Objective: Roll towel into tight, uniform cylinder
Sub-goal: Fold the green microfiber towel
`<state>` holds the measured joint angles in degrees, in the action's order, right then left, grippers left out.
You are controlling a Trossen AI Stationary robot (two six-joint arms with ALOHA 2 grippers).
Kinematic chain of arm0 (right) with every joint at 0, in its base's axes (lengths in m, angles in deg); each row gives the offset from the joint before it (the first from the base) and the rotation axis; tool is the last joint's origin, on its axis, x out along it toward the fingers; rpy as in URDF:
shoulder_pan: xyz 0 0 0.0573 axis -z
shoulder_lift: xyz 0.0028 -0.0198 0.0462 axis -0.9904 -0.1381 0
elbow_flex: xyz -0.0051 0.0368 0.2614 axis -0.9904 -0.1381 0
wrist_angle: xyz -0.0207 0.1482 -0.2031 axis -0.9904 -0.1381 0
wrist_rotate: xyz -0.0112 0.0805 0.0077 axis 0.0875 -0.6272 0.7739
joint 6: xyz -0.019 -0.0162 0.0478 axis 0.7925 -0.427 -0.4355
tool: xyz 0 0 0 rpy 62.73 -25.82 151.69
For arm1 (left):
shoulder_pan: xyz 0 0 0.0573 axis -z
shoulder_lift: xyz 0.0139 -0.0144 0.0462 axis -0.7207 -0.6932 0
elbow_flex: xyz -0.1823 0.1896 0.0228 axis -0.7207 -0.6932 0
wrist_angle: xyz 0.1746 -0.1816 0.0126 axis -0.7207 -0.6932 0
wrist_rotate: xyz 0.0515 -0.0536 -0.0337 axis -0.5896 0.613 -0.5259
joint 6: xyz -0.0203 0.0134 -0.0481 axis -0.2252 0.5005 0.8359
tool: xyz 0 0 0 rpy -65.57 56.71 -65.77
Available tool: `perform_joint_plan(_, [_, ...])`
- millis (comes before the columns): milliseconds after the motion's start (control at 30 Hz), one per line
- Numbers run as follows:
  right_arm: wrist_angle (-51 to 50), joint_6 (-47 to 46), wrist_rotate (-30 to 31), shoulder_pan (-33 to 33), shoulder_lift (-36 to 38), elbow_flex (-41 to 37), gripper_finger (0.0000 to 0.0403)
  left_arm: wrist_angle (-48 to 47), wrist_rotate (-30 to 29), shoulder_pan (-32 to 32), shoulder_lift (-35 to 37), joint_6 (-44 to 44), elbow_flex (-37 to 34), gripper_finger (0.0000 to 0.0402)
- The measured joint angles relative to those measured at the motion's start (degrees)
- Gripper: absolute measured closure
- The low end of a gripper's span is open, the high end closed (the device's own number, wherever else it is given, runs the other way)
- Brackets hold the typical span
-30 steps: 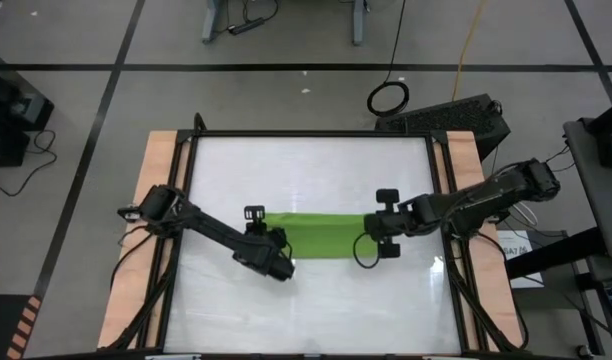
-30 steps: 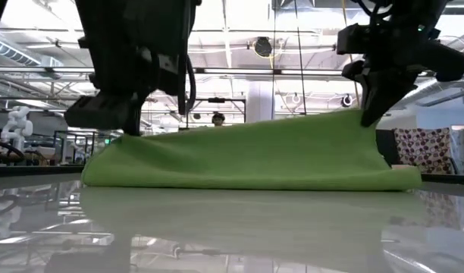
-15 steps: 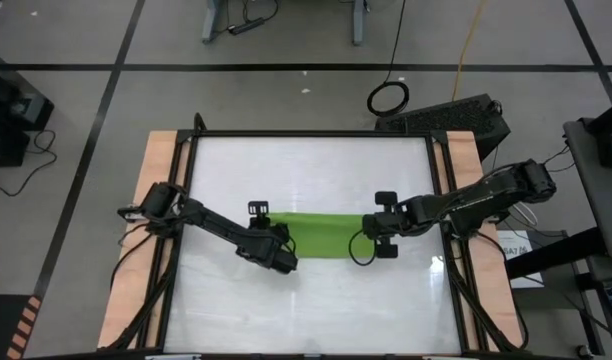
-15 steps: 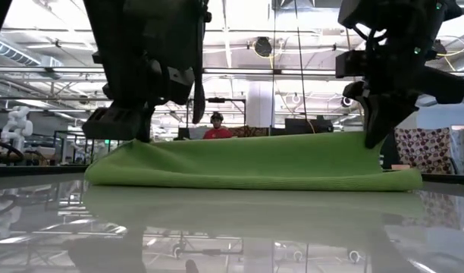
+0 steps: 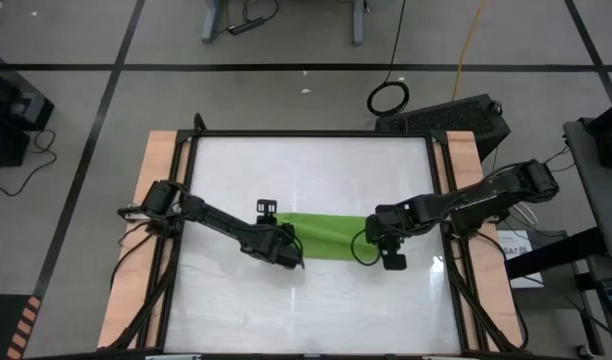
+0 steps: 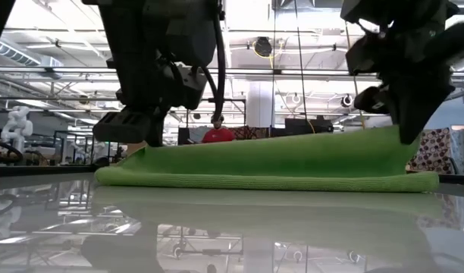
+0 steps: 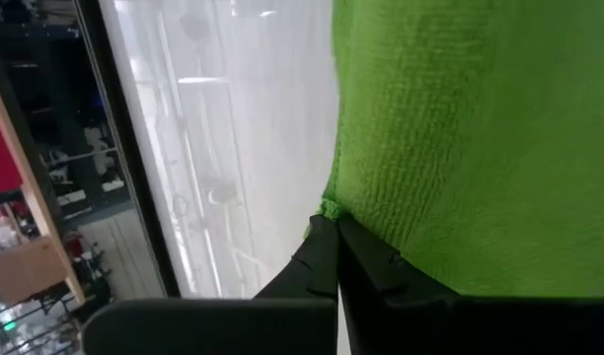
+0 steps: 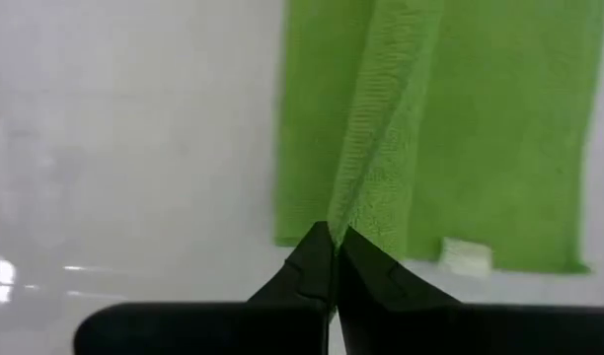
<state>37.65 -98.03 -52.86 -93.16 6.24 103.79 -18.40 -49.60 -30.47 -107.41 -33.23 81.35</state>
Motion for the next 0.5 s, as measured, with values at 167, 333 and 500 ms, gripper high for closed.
perform_joint_plan(167, [4.1, 0.17, -7.32, -0.93, 3.97, 0.01, 0.0403, -1.97, 0.8, 0.14, 1.24, 0.0, 0.09, 0.0401])
perform_joint_plan(333, [5.75, 0.27, -13.08, -1.04, 8.59, 0.12, 0.0403, -2.67, 1.35, 1.11, 5.24, 0.0, 0.17, 0.0401])
perform_joint_plan(500, [3.44, 0.37, -8.36, -0.73, 10.31, 0.12, 0.0403, 1.37, 2.71, 1.23, 9.21, -2.6, 0.17, 0.0401])
